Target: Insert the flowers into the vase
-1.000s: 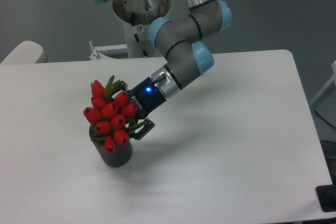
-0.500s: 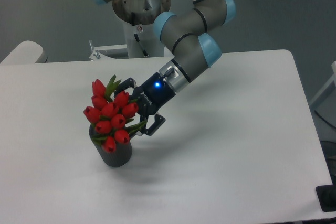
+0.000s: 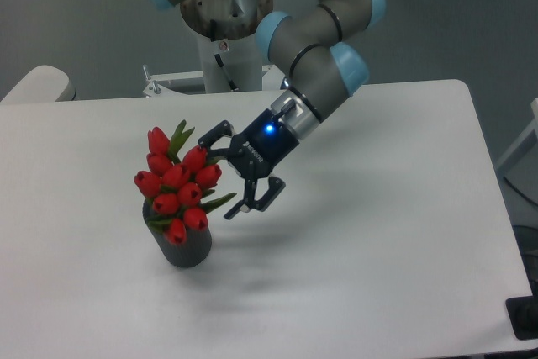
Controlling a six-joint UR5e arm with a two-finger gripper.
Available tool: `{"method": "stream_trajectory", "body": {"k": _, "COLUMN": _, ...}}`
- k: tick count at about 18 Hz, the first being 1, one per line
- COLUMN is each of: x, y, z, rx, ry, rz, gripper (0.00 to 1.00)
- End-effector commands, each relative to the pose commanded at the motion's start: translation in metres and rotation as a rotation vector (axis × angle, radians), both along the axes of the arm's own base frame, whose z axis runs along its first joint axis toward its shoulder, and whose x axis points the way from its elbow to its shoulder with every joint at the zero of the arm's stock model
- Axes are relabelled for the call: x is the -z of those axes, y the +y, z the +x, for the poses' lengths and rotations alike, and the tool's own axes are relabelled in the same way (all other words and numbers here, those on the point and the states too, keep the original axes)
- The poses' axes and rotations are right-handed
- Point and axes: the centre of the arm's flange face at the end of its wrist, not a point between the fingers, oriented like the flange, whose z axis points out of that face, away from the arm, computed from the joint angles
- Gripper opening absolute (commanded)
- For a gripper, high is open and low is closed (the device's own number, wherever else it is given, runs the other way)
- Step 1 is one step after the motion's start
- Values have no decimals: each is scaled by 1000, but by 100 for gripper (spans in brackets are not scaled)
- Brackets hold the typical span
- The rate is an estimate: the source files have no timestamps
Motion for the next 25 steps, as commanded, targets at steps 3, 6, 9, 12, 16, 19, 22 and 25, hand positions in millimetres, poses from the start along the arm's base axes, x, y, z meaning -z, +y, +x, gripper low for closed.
{"method": "stream_trajectory", "body": {"k": 3, "x": -7, "y": -15, "z": -25, "rx": -53, "ry": 55, "rz": -48, "gripper": 100}}
{"method": "stream_trajectory", "body": {"k": 6, "x": -15, "y": -27, "z": -46, "rx": -95, "ry": 106, "rz": -89, "gripper": 100}}
{"method": "stream_trajectory", "body": {"k": 9, "x": -32, "y": -42, "z": -75, "rx": -152, "ry": 177, "rz": -136, "gripper": 100}}
{"method": "stream_trajectory", "body": {"k": 12, "x": -51, "y": -54, "z": -105, "rx": -198, "ry": 231, "rz": -149, "gripper": 100}}
{"method": "stream_trajectory", "body": {"k": 16, "x": -70, "y": -72, "z": -142, "rx": -272, "ry": 336, "rz": -255, "gripper": 100}}
{"method": "stream_trajectory", "body": {"k": 19, "x": -86, "y": -73, "z": -157, "rx": -298, "ry": 395, "rz": -302, "gripper": 100}}
{"method": "stream_trajectory", "body": {"k": 22, "x": -96, "y": -76, "z": -169, "rx": -308, "ry": 442, "rz": -349, "gripper": 100}}
{"method": "stream_trajectory", "body": {"k": 25, "x": -105, "y": -79, "z": -177, "rx": -282, "ry": 488, "rz": -422, "gripper": 100}}
